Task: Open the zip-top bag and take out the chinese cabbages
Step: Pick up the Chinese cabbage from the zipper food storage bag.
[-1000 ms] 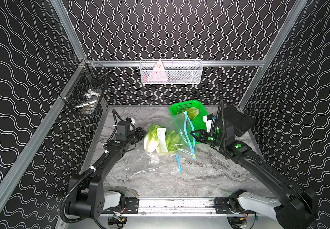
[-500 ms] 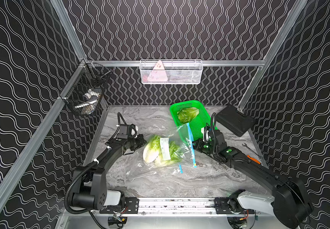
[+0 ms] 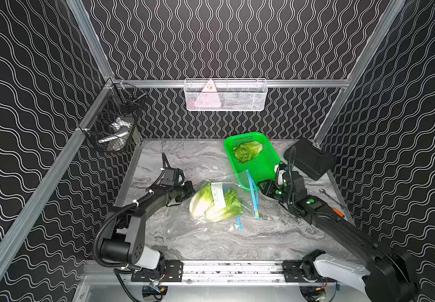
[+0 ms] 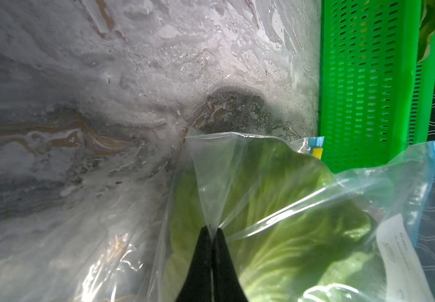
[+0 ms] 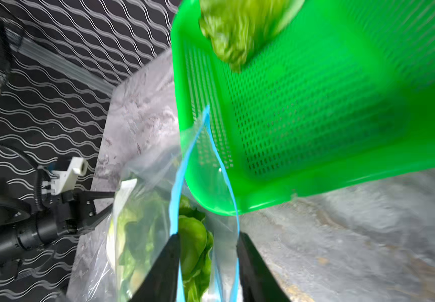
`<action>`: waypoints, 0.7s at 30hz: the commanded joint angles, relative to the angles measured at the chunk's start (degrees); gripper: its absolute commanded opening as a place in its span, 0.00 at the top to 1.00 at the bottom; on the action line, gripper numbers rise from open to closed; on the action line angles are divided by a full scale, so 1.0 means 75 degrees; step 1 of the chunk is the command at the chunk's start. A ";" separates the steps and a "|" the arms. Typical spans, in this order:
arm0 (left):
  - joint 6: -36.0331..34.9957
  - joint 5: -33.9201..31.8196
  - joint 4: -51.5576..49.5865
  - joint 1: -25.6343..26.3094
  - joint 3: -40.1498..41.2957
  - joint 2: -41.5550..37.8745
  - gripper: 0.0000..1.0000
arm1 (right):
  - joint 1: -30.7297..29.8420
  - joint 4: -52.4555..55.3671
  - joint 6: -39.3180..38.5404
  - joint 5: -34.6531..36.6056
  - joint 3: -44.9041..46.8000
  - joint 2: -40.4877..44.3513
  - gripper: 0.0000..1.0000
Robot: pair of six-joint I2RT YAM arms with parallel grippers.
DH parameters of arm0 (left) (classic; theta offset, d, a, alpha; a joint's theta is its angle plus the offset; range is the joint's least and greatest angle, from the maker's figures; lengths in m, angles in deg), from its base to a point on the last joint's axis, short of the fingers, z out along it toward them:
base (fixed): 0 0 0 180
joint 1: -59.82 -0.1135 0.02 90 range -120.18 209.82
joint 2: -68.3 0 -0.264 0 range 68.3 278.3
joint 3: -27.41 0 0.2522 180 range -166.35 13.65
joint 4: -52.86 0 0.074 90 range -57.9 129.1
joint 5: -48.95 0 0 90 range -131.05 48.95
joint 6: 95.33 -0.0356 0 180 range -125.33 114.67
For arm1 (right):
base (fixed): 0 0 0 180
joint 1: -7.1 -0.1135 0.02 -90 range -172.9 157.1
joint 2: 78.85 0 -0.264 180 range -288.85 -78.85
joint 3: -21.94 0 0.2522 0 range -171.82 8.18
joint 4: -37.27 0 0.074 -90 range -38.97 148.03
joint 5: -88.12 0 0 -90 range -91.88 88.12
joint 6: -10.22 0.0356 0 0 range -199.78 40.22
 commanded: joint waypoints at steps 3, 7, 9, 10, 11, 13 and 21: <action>-0.0007 -0.0171 0.0300 0.0019 0.0098 0.0041 1.00 | 0.0490 0.0517 -0.0463 0.0258 -0.0310 0.0323 0.65; 0.0102 -0.0050 0.0519 0.0037 0.0225 0.0118 1.00 | 0.0715 0.0399 -0.0114 -0.0943 -0.0634 -0.0339 0.86; 0.0096 -0.0049 0.0520 0.0049 0.0214 0.0126 1.00 | 0.0708 0.0351 0.0108 -0.1525 -0.0817 -0.0733 0.92; 0.0102 -0.0039 0.0520 0.0049 0.0209 0.0117 1.00 | 0.0713 0.0315 0.0184 -0.1725 -0.0850 -0.0866 0.94; 0.0090 -0.0038 0.0520 0.0049 0.0197 0.0111 1.00 | 0.0706 0.0255 0.0265 -0.1870 -0.0850 -0.0995 0.96; 0.0090 -0.0044 0.0541 0.0049 0.0201 0.0088 1.00 | 0.0713 0.0086 0.0356 -0.2112 -0.0790 -0.1190 0.98; 0.0149 0.0043 0.0646 0.0072 0.0244 0.0117 1.00 | 0.0707 -0.0730 0.0648 -0.3627 -0.0564 -0.1983 0.97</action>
